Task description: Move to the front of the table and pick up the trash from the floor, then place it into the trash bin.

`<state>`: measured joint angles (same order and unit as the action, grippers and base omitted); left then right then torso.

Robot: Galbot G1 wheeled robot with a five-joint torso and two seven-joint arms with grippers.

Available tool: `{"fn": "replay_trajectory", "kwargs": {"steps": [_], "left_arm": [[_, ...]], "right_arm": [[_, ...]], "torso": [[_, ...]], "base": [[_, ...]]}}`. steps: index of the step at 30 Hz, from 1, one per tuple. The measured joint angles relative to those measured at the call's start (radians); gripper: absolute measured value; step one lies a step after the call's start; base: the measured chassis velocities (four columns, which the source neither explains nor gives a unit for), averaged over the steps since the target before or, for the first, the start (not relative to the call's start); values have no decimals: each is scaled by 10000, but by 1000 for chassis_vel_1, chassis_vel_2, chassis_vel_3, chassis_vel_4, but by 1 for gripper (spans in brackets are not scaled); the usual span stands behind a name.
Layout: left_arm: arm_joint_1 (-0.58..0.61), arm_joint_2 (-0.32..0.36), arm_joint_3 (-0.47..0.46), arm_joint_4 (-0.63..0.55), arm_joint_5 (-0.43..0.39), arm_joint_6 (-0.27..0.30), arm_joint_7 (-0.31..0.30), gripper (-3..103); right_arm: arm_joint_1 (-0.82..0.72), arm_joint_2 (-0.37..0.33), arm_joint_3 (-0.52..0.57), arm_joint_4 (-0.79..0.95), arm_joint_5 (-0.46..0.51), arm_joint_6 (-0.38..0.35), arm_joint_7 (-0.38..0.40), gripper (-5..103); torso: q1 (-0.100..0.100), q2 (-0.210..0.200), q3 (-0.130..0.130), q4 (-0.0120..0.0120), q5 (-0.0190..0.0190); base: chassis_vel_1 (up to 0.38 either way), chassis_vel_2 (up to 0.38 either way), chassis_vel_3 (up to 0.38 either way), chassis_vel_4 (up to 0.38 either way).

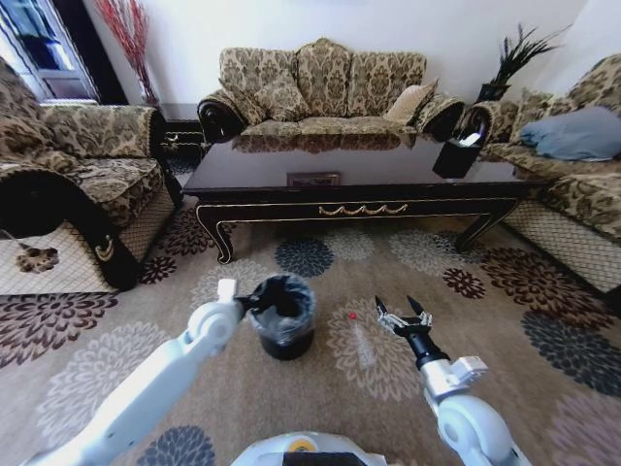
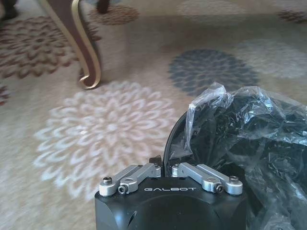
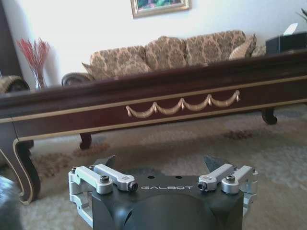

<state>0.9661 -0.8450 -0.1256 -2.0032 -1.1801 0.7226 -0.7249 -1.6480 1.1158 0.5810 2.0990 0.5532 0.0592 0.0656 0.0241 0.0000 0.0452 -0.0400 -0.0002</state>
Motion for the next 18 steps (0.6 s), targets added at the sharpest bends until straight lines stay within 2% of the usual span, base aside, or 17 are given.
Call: {"fn": "replay_trajectory", "kwargs": {"steps": [4, 5, 8, 12, 18], "left_arm": [[951, -9, -976, -202, 427, -209, 392, 4], [951, -9, -976, -202, 427, -209, 392, 4], [1772, -417, -1803, -421, 571, -365, 447, 4], [2186, -503, -2215, -487, 630, -454, 507, 4], [2387, -545, -2384, -516, 674, -604, 595, 4]], "right_arm": [[473, 295, -106, -1185, -242, 232, -158, 100], [473, 295, -106, -1185, -242, 232, -158, 100], [770, 562, -110, -2145, -367, 470, -279, 100], [834, 687, -127, -2737, -574, 693, -430, 100], [1184, 1046, -307, -3882, -984, 908, -529, 100]], "torso": [[0, 1, 0, -2, -1], [0, 1, 0, -2, -1], [0, 0, 0, -5, 0], [0, 0, -1, 0, 1], [0, 1, -1, -8, 3]], "base": [[0, 0, 0, 0], [0, 0, 0, 0], [0, 0, 0, 0], [0, 0, 0, 0], [0, 0, 0, 0]]}}
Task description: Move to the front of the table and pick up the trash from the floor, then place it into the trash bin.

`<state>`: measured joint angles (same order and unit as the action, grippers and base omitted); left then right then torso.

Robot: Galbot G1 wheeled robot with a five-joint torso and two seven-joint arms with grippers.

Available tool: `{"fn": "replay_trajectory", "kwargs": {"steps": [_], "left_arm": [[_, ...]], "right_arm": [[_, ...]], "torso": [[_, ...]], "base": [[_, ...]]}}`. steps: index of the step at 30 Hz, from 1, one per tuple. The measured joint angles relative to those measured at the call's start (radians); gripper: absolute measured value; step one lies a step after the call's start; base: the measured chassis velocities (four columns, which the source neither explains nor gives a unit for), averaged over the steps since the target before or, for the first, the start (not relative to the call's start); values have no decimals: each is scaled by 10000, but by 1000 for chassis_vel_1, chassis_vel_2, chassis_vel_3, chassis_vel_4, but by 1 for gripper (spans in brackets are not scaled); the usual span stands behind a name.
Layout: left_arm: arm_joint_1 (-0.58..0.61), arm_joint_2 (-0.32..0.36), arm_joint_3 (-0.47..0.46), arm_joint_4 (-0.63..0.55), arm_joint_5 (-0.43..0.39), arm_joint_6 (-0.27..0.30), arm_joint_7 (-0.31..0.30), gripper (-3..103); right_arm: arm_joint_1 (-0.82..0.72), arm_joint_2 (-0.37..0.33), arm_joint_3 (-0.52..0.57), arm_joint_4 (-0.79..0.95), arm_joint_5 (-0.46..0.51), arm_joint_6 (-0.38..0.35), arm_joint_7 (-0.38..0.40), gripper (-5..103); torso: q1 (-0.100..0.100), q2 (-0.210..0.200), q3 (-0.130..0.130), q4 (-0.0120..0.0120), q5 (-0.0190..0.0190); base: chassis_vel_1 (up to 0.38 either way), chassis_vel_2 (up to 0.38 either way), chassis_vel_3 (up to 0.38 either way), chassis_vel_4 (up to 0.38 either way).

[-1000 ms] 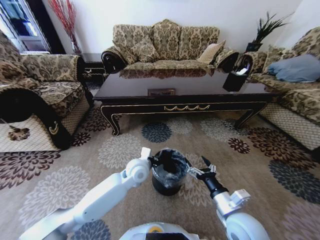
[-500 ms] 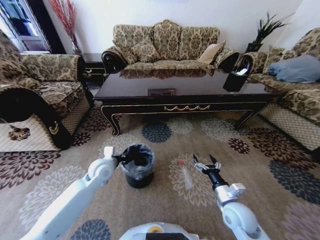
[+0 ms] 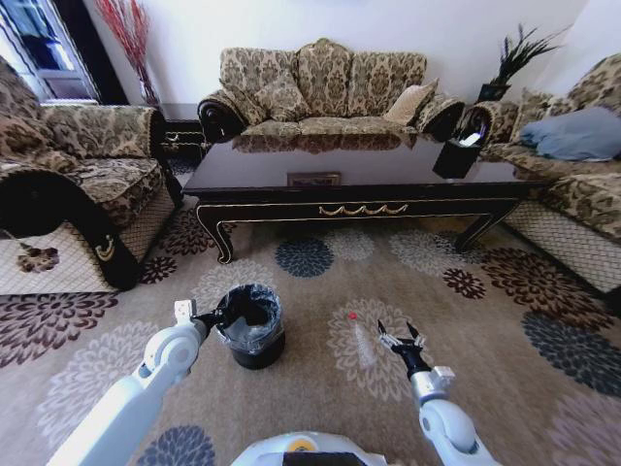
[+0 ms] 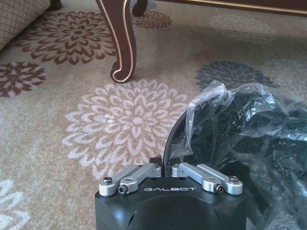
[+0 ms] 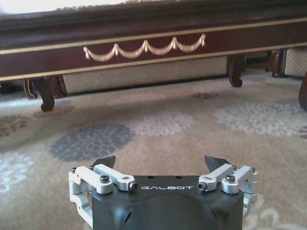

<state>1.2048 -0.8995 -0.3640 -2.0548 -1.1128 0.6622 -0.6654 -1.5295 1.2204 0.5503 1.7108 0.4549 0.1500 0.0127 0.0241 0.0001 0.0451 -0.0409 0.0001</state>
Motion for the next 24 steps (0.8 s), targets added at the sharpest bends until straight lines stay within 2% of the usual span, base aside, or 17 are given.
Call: {"fn": "replay_trajectory", "kwargs": {"steps": [7, 9, 10, 12, 13, 15, 17, 24], "left_arm": [[499, -110, -363, 206, 374, -196, 240, 4], [860, -104, -643, 565, 1017, -435, 979, 4], [860, -104, -643, 565, 1017, -435, 979, 4], [1204, -89, -904, 919, 1710, -820, 1742, 4], [1361, -101, -1017, 1010, 1876, -1036, 2020, 4], [1441, -112, -1067, 1034, 1949, -1150, 2177, 4], [1776, -174, -1204, 1050, 2157, -1592, 2699, 4], [2039, -284, -1268, 920, 2211, -1894, 2756, 4]], "right_arm": [[816, 138, -588, -1314, -695, 47, 2, 100], [1238, 253, -889, -2036, -1069, 98, 25, 100], [1238, 253, -889, -2036, -1069, 98, 25, 100], [1588, 371, -1099, -2604, -1341, 180, 37, 100], [1712, 406, -1164, -2795, -1393, 193, 39, 100], [1774, 418, -1196, -2889, -1412, 201, 41, 100], [2008, 450, -1307, -3236, -1452, 227, 45, 100], [2317, 551, -1601, -3582, -1611, 250, 59, 100]], "torso": [[0, 0, 0, 8, -5], [0, 0, 0, 4, -1], [0, 0, 0, 4, -1], [0, -1, 1, 10, -2], [0, -1, 1, 11, 0], [0, -1, 1, 11, 0], [0, -1, 0, 4, -4], [0, 0, 0, 5, -2]], "base": [[0, 0, 0, 0], [0, 0, 0, 0], [0, 0, 0, 0], [0, 0, 0, 0], [0, 0, 0, 0], [0, 0, 0, 0], [0, 0, 0, 0], [0, 0, 0, 0]]}}
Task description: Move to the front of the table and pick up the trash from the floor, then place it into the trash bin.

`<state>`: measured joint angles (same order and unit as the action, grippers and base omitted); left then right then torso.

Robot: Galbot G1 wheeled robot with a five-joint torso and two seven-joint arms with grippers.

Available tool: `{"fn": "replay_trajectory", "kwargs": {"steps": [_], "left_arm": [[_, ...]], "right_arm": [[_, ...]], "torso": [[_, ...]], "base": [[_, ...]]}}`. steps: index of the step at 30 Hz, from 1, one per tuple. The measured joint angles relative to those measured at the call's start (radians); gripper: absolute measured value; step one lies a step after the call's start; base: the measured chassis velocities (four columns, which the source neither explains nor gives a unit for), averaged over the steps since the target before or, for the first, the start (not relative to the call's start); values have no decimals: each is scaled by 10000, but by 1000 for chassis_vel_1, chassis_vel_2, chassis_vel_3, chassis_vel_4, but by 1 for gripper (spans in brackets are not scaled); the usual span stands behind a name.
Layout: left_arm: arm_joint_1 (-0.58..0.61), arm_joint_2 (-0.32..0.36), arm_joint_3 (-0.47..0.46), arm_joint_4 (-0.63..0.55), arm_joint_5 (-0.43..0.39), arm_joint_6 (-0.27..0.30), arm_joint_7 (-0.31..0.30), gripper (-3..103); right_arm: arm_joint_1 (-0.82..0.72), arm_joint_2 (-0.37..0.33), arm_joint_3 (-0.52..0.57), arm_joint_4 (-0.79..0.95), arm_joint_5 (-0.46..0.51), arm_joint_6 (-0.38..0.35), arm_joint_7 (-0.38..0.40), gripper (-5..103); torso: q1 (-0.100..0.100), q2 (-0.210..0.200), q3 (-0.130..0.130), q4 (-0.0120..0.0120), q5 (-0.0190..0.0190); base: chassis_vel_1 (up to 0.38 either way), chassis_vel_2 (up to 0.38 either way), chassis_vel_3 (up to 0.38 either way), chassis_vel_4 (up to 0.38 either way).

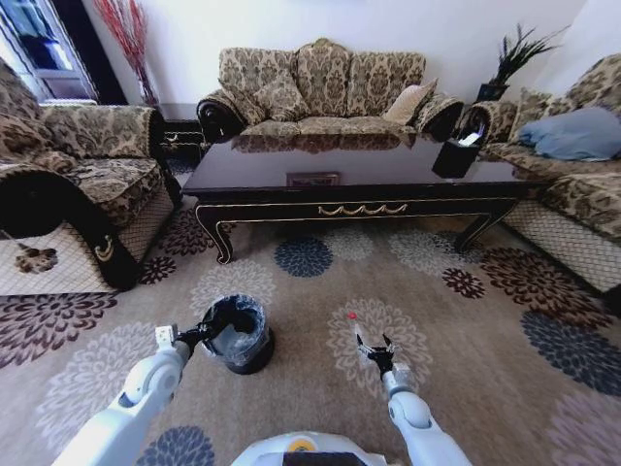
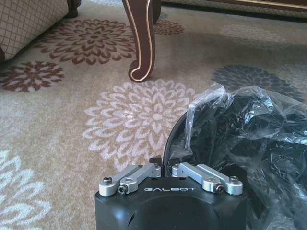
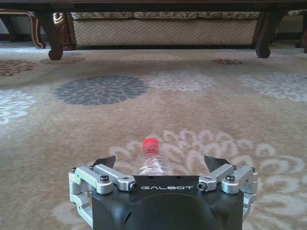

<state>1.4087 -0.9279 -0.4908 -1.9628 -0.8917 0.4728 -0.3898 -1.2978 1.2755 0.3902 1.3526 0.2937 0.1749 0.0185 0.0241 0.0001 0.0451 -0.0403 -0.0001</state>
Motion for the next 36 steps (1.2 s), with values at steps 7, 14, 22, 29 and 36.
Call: {"fn": "replay_trajectory", "kwargs": {"steps": [7, 14, 22, 29, 36], "left_arm": [[-178, 258, -302, -259, -791, 283, -402, 4], [-434, 461, -333, -552, -1367, 630, -839, 4], [-439, 446, -172, -887, -1476, 723, -1021, 4], [-343, 464, -205, -1126, -1571, 818, -1124, 4], [-275, 411, -194, -1247, -1565, 845, -1155, 4]], "right_arm": [[176, 113, -414, -86, -125, -74, 37, 100], [514, 171, -625, -860, -309, -76, 51, 100], [848, 217, -550, -1848, -524, -28, 136, 100], [998, 113, -532, -2032, -527, -39, 282, 91], [920, -39, -535, -1930, -489, -58, 268, 70]], "torso": [[0, 0, 0, 2, 1], [0, 0, 0, 0, 2], [0, 0, 0, -2, 1], [0, 0, 0, 0, 1], [0, 0, 0, 1, 2]], "base": [[0, 0, 0, 0], [0, 0, 0, 0], [0, 0, 0, 0], [0, 0, 0, 0], [0, 0, 0, 0]]}}
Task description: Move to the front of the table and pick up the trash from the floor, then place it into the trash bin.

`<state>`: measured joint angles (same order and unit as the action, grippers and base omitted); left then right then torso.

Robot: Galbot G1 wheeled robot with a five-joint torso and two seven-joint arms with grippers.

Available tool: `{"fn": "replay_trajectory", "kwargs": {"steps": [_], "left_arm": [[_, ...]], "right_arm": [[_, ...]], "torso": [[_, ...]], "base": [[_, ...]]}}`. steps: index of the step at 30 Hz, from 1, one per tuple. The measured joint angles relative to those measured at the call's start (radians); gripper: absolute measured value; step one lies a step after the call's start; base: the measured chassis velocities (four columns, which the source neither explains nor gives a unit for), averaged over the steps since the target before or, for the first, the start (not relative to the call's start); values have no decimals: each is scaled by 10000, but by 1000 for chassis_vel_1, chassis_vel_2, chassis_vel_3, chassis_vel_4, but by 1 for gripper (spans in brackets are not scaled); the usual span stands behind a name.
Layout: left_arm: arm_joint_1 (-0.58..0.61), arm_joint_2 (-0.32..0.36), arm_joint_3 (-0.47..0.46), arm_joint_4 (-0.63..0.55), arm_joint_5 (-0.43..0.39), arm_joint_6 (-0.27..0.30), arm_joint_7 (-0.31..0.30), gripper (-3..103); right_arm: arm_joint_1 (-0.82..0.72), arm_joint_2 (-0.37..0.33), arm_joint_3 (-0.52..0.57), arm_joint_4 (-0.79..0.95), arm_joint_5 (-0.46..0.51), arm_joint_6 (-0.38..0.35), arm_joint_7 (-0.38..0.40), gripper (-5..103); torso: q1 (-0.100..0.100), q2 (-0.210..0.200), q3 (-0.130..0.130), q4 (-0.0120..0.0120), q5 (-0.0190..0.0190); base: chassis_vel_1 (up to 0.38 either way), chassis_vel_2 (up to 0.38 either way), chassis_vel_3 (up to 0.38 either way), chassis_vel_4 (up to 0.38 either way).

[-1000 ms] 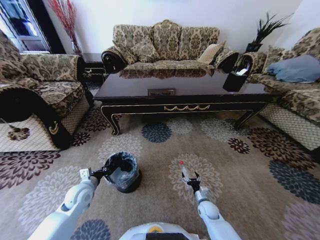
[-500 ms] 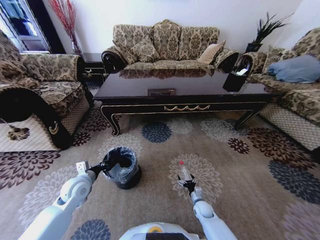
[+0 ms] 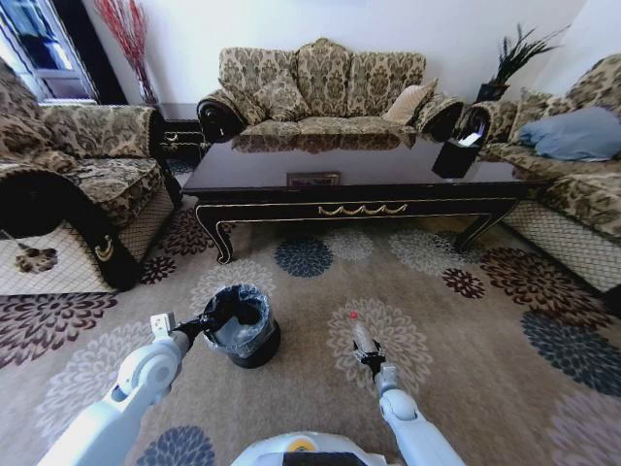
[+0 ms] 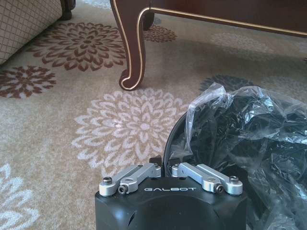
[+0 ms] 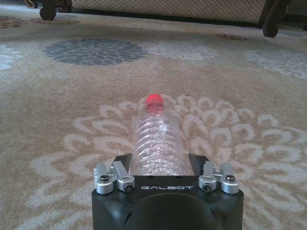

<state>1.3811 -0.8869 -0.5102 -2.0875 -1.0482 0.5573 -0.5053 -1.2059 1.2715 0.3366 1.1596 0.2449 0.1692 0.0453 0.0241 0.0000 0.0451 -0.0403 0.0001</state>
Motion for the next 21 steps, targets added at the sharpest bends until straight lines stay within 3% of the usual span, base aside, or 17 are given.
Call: {"fn": "replay_trajectory", "kwargs": {"steps": [7, 13, 21], "left_arm": [[35, 10, -18, -121, 0, 24, -26, 4], [-83, 40, 233, -267, 0, 111, -99, 4], [-954, 177, 1217, -151, 87, 316, -287, 4]], "right_arm": [[-262, -142, 60, 384, 68, -18, -15, 39], [-631, -379, 230, 1096, 238, -54, -16, 27], [-1744, -1129, 995, 3365, 1011, -225, 57, 25]], "torso": [[0, 0, 0, 0, 1], [0, 0, 0, 1, 2], [0, 0, 0, -6, 1]], "base": [[0, 0, 0, 0], [0, 0, 0, 0], [0, 0, 0, 0]]}}
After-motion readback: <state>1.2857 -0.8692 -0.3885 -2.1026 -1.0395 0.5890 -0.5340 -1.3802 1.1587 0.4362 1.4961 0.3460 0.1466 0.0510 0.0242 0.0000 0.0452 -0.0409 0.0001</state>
